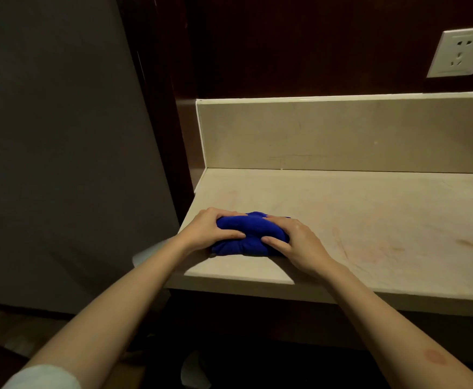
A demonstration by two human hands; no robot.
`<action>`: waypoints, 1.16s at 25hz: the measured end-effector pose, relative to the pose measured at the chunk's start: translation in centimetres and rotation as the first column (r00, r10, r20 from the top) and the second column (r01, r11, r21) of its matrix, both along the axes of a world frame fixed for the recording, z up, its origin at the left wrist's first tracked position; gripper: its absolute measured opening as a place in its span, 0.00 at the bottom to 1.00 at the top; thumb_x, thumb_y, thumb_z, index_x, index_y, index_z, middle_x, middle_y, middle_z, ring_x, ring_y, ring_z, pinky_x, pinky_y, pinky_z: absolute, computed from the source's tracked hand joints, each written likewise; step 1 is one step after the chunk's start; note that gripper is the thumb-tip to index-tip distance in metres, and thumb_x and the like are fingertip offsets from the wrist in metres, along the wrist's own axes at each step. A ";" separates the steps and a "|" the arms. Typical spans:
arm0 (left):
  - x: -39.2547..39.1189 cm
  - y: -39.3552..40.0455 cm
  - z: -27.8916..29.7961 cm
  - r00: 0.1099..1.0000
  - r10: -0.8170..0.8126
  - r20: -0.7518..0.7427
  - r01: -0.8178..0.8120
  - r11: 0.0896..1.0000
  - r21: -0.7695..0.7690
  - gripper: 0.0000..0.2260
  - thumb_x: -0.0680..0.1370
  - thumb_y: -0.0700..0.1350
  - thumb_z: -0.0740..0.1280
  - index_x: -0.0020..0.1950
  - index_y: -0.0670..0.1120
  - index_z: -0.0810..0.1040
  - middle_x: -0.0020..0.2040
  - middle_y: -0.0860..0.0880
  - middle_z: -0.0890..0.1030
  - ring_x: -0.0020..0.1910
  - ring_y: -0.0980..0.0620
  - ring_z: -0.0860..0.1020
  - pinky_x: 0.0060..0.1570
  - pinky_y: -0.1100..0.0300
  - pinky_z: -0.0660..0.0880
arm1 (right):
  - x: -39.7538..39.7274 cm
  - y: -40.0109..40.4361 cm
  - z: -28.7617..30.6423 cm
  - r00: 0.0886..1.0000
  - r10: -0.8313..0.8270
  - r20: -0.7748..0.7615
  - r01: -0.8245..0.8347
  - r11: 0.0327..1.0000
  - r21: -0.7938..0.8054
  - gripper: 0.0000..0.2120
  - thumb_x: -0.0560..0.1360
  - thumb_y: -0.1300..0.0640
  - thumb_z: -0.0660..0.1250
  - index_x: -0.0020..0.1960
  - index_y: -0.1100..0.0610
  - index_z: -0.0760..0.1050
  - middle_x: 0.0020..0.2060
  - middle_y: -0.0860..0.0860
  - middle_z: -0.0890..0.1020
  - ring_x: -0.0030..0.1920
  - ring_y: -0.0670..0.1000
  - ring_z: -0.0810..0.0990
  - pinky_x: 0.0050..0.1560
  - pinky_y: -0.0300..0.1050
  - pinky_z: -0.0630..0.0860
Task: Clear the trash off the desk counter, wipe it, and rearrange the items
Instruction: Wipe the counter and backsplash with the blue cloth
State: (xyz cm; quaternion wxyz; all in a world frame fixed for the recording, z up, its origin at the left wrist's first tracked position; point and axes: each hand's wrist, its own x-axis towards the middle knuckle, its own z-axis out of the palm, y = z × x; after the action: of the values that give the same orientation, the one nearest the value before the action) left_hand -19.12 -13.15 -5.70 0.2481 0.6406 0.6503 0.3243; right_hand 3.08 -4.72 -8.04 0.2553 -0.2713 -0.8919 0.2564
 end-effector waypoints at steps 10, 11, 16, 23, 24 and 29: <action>-6.6 12.2 0.8 0.998 -0.012 -0.060 0.009 0.998 -0.059 0.18 0.72 0.50 0.74 0.61 0.51 0.80 0.55 0.53 0.83 0.53 0.58 0.80 0.54 0.61 0.77 | -6.7 10.7 0.4 1.000 -0.026 -0.005 0.026 0.999 -0.019 0.16 0.77 0.49 0.64 0.65 0.44 0.73 0.61 0.40 0.78 0.59 0.44 0.75 0.57 0.44 0.73; -7.4 13.4 0.9 0.998 -0.013 -0.069 0.008 0.997 -0.074 0.18 0.72 0.50 0.74 0.61 0.51 0.80 0.55 0.53 0.83 0.52 0.58 0.80 0.54 0.60 0.78 | -7.5 11.8 0.4 0.999 -0.033 0.001 0.033 0.999 -0.020 0.17 0.77 0.49 0.64 0.65 0.45 0.73 0.61 0.41 0.78 0.59 0.44 0.75 0.58 0.45 0.73; -9.8 18.6 1.4 0.985 0.013 -0.170 -0.030 0.994 -0.102 0.19 0.71 0.52 0.74 0.61 0.51 0.80 0.53 0.53 0.84 0.51 0.57 0.80 0.53 0.55 0.79 | -10.5 16.4 0.3 0.997 -0.077 0.008 0.078 0.997 -0.025 0.18 0.77 0.49 0.64 0.67 0.46 0.72 0.62 0.42 0.78 0.61 0.45 0.73 0.60 0.46 0.72; -10.4 22.4 2.0 0.939 0.080 -0.336 -0.118 0.989 -0.094 0.20 0.72 0.53 0.74 0.61 0.50 0.79 0.54 0.51 0.83 0.51 0.53 0.80 0.51 0.58 0.78 | -12.2 20.2 0.3 0.996 -0.085 0.033 0.086 0.996 -0.022 0.19 0.77 0.49 0.65 0.67 0.47 0.72 0.62 0.44 0.78 0.61 0.47 0.74 0.62 0.48 0.72; -10.4 22.4 2.1 0.932 0.074 -0.354 -0.113 0.990 -0.089 0.19 0.72 0.53 0.74 0.61 0.49 0.80 0.54 0.51 0.83 0.51 0.53 0.80 0.51 0.57 0.79 | -12.3 20.1 0.3 0.996 -0.088 0.029 0.088 0.996 -0.022 0.19 0.77 0.49 0.65 0.67 0.48 0.72 0.62 0.45 0.78 0.60 0.47 0.74 0.62 0.48 0.72; -10.2 21.1 2.6 0.948 -0.049 -0.315 0.006 0.991 -0.136 0.17 0.75 0.49 0.71 0.63 0.48 0.79 0.56 0.50 0.83 0.52 0.53 0.80 0.54 0.56 0.78 | -11.9 18.6 1.0 0.996 -0.084 0.022 0.085 0.995 -0.042 0.19 0.77 0.52 0.66 0.67 0.49 0.73 0.62 0.46 0.78 0.60 0.48 0.75 0.61 0.45 0.71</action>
State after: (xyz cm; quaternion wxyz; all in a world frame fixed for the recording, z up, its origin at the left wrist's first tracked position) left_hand -29.33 7.98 -3.09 0.1868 0.6757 0.6927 0.1694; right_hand -8.85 13.84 -7.04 0.2510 -0.3169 -0.8764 0.2618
